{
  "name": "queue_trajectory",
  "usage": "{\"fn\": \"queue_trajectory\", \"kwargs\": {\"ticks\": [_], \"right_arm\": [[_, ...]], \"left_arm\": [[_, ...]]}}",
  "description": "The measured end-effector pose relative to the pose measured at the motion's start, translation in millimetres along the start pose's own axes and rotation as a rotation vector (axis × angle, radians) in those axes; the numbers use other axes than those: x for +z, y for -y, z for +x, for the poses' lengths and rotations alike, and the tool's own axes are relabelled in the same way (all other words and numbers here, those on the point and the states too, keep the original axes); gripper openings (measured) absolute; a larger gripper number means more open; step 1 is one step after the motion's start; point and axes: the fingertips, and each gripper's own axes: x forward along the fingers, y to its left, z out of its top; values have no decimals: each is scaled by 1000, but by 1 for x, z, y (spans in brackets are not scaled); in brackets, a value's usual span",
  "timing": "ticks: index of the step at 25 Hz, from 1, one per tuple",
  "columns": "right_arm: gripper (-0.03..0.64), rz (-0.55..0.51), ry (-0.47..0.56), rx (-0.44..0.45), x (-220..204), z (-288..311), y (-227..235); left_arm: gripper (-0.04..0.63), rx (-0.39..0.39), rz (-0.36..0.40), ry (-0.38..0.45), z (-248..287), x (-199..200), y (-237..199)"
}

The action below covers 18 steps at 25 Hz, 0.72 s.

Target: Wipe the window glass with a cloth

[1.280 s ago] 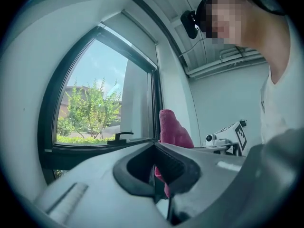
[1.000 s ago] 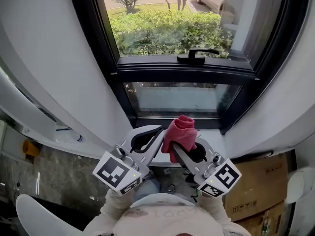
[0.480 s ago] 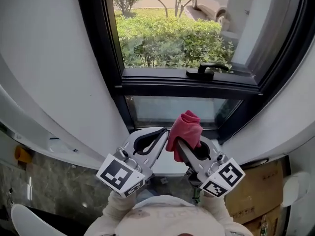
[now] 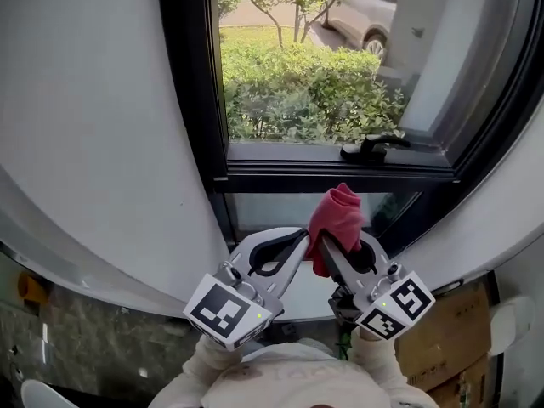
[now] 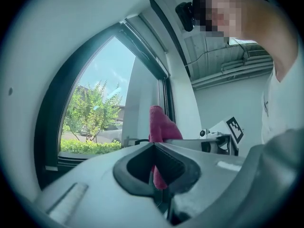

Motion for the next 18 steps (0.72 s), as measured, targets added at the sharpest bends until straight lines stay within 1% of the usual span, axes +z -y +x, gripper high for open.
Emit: {"fn": "queue_trajectory", "kwargs": {"ticks": [5, 8, 11, 14, 18], "right_arm": [[75, -5, -18, -12, 0, 17, 5], [75, -14, -34, -5, 12, 32, 12], [75, -52, -56, 13, 37, 54, 21], [75, -114, -67, 29, 72, 85, 30], [75, -176, -42, 46, 126, 133, 39]], "left_arm": [[3, -10, -38, -6, -1, -4, -12], [3, -1, -53, -11, 0, -4, -19], [3, 2, -58, -15, 3, -4, -21], [3, 0, -51, -6, 5, -1, -21], [3, -2, -33, 13, 5, 1, -19]]}}
